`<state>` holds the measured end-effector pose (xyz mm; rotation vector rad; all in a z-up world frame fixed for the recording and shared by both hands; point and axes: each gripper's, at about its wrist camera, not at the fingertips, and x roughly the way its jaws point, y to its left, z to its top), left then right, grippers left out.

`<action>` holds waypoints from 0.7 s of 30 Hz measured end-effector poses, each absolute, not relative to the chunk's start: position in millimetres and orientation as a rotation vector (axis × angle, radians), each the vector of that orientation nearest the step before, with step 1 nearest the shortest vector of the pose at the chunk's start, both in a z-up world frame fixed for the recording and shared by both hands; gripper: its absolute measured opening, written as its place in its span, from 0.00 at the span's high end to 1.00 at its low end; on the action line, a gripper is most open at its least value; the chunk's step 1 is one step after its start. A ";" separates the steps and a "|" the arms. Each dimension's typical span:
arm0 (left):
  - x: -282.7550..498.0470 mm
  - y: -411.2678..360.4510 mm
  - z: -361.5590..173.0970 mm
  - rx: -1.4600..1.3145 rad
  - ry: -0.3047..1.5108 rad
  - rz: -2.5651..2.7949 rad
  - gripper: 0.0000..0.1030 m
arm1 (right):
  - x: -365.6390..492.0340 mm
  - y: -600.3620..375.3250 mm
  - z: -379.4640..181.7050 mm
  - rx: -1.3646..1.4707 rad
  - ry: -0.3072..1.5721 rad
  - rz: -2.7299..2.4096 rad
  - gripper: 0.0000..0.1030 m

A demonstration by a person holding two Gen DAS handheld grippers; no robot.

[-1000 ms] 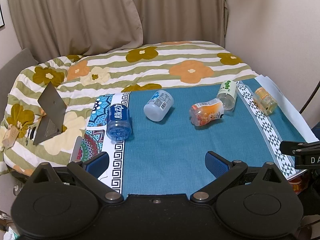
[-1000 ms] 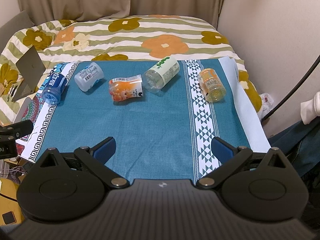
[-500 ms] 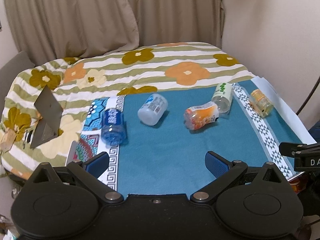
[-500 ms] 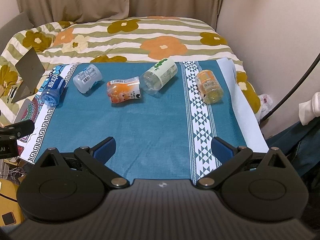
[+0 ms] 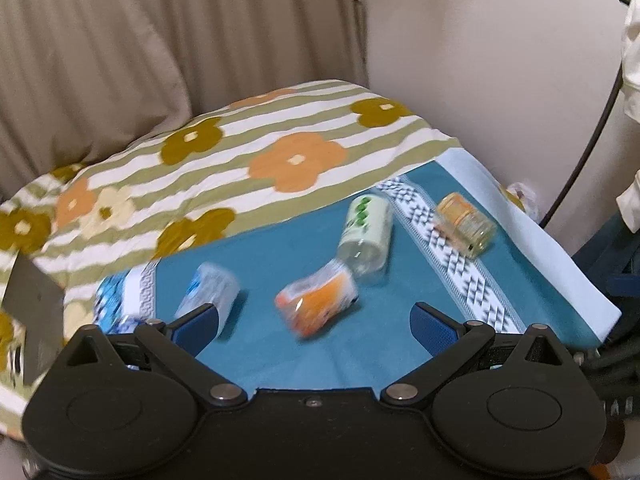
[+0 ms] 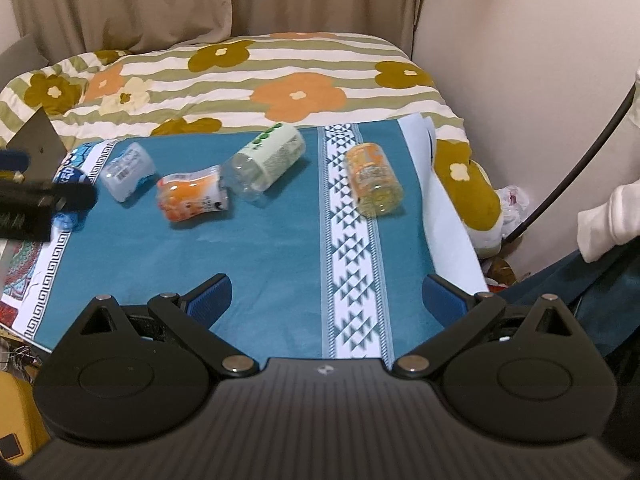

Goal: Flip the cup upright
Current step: 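Move the left gripper to the lying grape-print cup and close on it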

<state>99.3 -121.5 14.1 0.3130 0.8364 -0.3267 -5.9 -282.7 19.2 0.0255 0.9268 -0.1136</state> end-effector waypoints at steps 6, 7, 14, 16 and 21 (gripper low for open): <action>147.0 -164.4 -4.4 0.371 0.878 -0.384 0.00 | 9.1 -301.7 1.9 0.042 0.937 -0.062 0.00; 154.5 -169.8 -7.7 0.373 0.887 -0.390 0.00 | 11.8 -303.6 -1.4 0.042 0.942 -0.055 0.00; 209.2 -205.3 -37.0 0.423 0.947 -0.409 0.00 | 42.9 -322.8 -26.5 0.075 0.956 -0.023 0.00; 223.8 -212.2 -49.5 0.434 0.975 -0.408 0.01 | 52.7 -329.1 -34.8 0.088 0.960 -0.024 0.00; 253.3 -223.7 -82.5 0.443 1.063 -0.411 0.06 | 76.2 -341.8 -56.3 0.119 0.983 -0.013 0.00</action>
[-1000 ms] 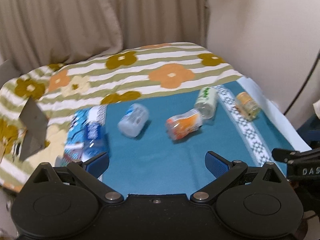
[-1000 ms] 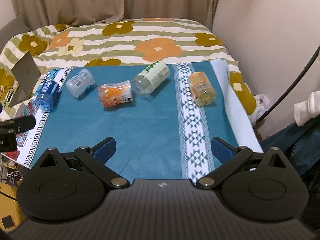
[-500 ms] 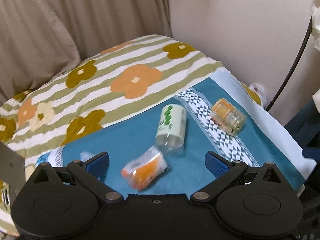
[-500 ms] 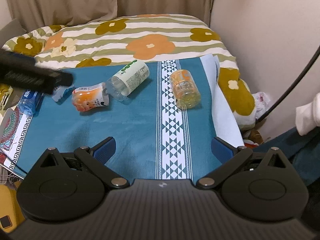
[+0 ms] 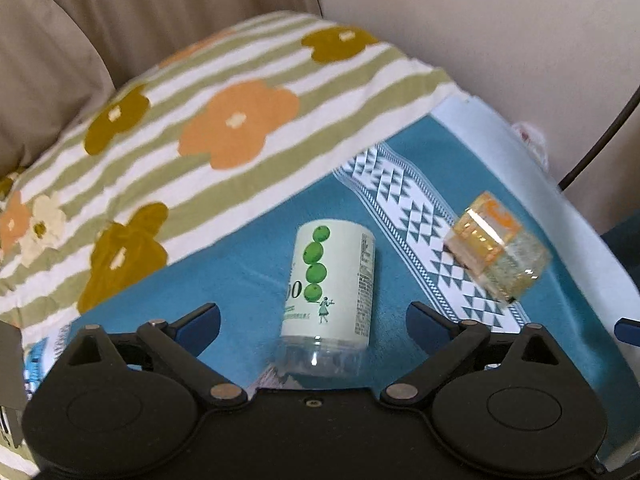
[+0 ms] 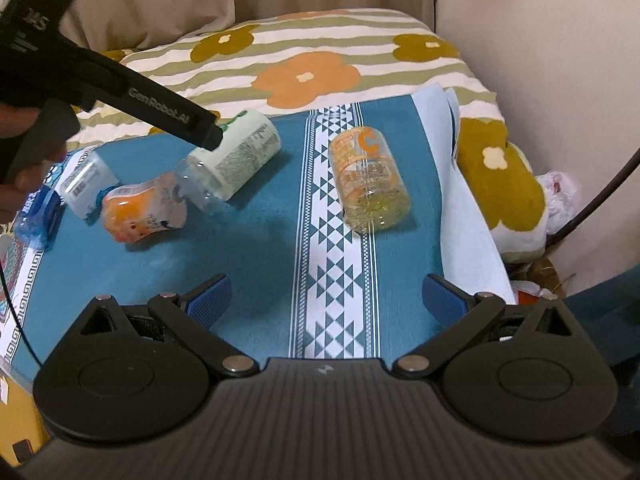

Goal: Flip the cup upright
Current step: 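Move the left gripper to the lying grape-print cup and close on it, then lift the grape-print cup with the left gripper and rotate it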

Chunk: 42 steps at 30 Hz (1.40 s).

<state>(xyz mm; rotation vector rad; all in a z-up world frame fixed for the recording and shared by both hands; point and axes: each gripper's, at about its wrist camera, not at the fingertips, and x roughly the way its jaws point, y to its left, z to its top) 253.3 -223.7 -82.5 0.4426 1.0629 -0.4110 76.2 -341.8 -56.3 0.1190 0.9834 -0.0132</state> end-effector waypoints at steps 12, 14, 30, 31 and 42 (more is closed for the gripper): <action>281.7 -239.2 -132.6 0.490 1.179 -0.417 0.19 | 103.4 -344.8 -84.1 0.136 1.023 0.030 0.00; 283.2 -240.7 -137.3 0.498 1.196 -0.419 0.27 | 106.2 -343.8 -86.3 0.136 1.028 0.036 0.00; 266.6 -238.0 -109.6 0.436 1.141 -0.452 0.35 | 108.1 -343.0 -78.5 0.157 1.022 0.036 0.00; 262.8 -236.3 -104.3 0.428 1.134 -0.453 0.35 | 107.1 -342.3 -76.3 0.154 1.018 0.036 0.00; 213.1 -199.5 -45.9 0.305 1.052 -0.429 0.35 | 89.5 -324.4 -37.2 0.109 0.968 0.036 0.00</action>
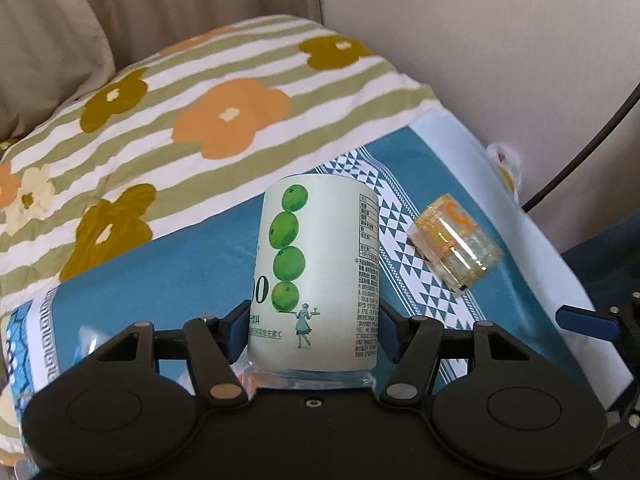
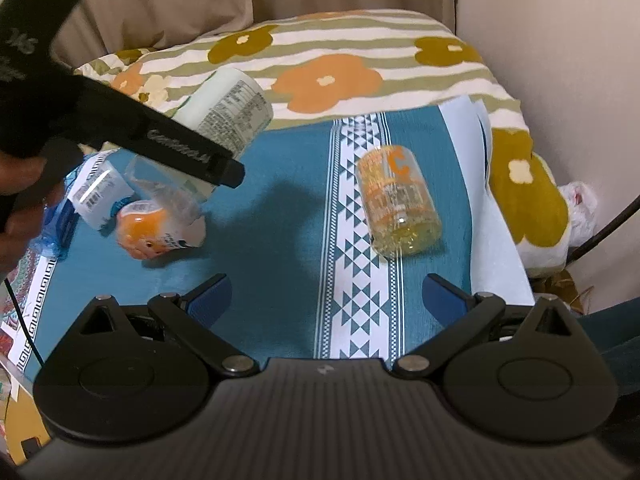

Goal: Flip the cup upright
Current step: 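Lift the grape-print cup with the left gripper and rotate it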

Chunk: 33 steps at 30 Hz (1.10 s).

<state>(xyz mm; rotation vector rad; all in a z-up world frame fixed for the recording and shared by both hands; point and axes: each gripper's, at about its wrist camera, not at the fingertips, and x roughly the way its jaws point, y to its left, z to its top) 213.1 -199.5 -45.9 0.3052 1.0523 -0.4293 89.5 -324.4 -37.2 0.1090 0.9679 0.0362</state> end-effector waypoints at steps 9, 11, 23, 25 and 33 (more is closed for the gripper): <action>159.0 -145.6 -12.7 0.204 1.010 -0.374 0.35 | 61.4 -297.2 -8.7 0.060 0.940 0.040 0.00; 147.3 -132.0 -11.8 0.179 1.015 -0.359 0.35 | 55.9 -289.9 -6.0 0.051 0.940 0.045 0.00; 100.0 -76.6 -44.6 0.075 1.104 -0.281 0.35 | 38.7 -246.3 -17.1 0.008 0.977 0.093 0.00; 95.3 -72.7 -56.0 0.069 1.127 -0.274 0.35 | 38.5 -241.2 -21.8 0.000 0.986 0.101 0.00; 101.6 -69.8 -100.0 0.059 1.191 -0.262 0.35 | 37.5 -233.7 -43.7 -0.006 1.028 0.101 0.00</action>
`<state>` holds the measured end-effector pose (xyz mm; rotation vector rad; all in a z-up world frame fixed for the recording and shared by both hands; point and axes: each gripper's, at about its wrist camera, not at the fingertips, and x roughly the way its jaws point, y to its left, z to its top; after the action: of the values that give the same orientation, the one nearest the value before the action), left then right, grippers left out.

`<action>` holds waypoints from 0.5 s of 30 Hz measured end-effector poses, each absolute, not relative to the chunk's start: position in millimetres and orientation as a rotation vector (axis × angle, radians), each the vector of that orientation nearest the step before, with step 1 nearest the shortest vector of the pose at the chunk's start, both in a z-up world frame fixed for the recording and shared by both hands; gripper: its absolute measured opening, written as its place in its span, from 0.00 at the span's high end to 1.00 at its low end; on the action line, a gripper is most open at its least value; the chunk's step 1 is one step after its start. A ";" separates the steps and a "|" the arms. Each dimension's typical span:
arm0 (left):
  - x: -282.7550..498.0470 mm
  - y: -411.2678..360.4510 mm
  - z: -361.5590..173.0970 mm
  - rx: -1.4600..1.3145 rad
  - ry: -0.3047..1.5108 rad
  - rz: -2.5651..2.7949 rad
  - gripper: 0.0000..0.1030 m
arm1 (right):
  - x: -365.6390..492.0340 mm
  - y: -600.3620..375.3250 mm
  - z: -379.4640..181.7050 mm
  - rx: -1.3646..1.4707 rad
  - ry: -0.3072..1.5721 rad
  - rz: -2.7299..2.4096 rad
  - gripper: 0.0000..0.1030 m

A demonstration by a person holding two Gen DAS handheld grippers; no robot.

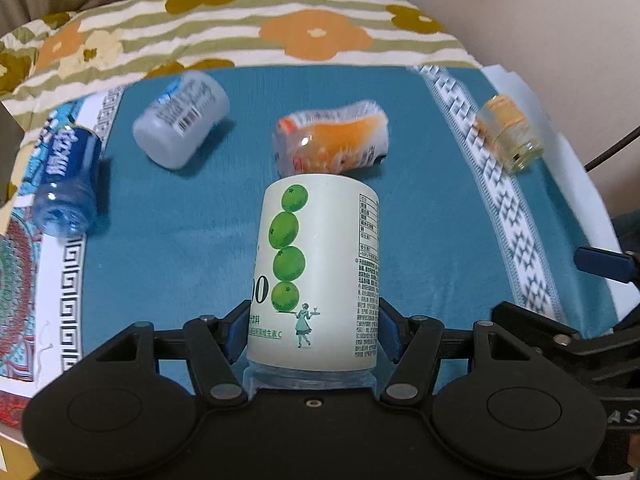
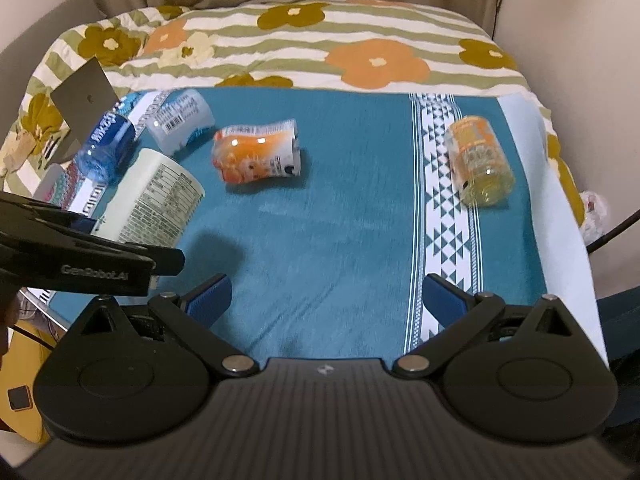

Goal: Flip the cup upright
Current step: 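Lift the grape-print cup with the left gripper and rotate it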

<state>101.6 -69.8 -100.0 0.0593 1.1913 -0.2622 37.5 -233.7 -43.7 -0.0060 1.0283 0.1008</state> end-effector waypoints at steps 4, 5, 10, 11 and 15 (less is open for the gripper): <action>108.5 -76.1 -118.1 0.061 1.211 -0.266 0.35 | 38.7 -238.9 -54.3 -0.004 1.048 0.084 0.00; 110.3 -78.3 -122.5 0.065 1.213 -0.266 0.35 | 39.1 -240.7 -56.6 -0.003 1.053 0.079 0.00; 116.6 -88.3 -135.2 0.104 1.209 -0.259 0.35 | 39.8 -249.5 -66.4 0.010 1.075 0.058 0.00; 116.8 -89.3 -136.0 0.103 1.207 -0.259 0.35 | 39.6 -251.2 -67.9 0.016 1.079 0.055 0.00; 117.9 -92.0 -139.8 0.093 1.225 -0.253 0.35 | 38.8 -254.9 -70.3 0.023 1.087 0.056 0.00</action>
<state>117.9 -92.0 -139.8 0.0925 1.2248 -0.2528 38.8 -254.9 -70.3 0.0228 1.0868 0.0556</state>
